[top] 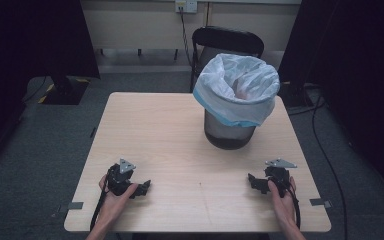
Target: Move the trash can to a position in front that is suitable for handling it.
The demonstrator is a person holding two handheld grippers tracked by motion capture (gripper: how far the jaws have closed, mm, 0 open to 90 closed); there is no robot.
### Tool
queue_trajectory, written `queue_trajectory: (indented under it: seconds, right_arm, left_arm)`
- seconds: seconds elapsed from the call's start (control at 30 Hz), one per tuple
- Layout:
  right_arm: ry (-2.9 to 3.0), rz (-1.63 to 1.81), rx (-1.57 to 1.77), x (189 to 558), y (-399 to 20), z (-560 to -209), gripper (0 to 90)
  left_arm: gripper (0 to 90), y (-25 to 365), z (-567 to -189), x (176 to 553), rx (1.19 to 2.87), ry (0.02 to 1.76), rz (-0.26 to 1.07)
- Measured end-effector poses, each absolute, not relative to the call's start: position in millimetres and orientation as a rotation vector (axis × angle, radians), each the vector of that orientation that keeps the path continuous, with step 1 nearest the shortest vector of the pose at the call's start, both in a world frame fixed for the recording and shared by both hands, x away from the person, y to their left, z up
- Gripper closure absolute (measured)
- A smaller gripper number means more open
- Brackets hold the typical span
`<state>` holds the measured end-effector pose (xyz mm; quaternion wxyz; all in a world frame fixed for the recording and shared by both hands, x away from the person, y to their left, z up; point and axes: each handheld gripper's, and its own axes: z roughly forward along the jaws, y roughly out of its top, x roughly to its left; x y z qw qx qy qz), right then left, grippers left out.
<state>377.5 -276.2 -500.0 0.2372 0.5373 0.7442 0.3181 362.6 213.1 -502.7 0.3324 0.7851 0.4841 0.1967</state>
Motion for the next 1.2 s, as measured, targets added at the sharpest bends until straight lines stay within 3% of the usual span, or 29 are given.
queue_trajectory:
  seconds: [0.07,0.17,0.67,0.93,1.2]
  right_arm:
    - [2.060,0.879,1.459,377,-277,-499,13.3]
    - [2.066,0.914,1.441,375,-280,-495,12.9]
    - [2.007,1.038,1.401,390,-290,-462,15.2]
    - [1.925,1.111,1.430,418,-305,-437,17.0]
    - [1.903,1.126,1.435,453,-312,-415,16.8]
  left_arm:
    - [0.6,213,-502,363,2.048,1.265,0.514]
    - [17.4,214,-499,360,2.065,1.209,0.520]
    - [17.9,185,-457,376,1.965,1.130,0.429]
    - [18.1,156,-429,419,1.975,1.057,0.470]
    - [20.1,132,-419,472,1.926,1.106,0.436]
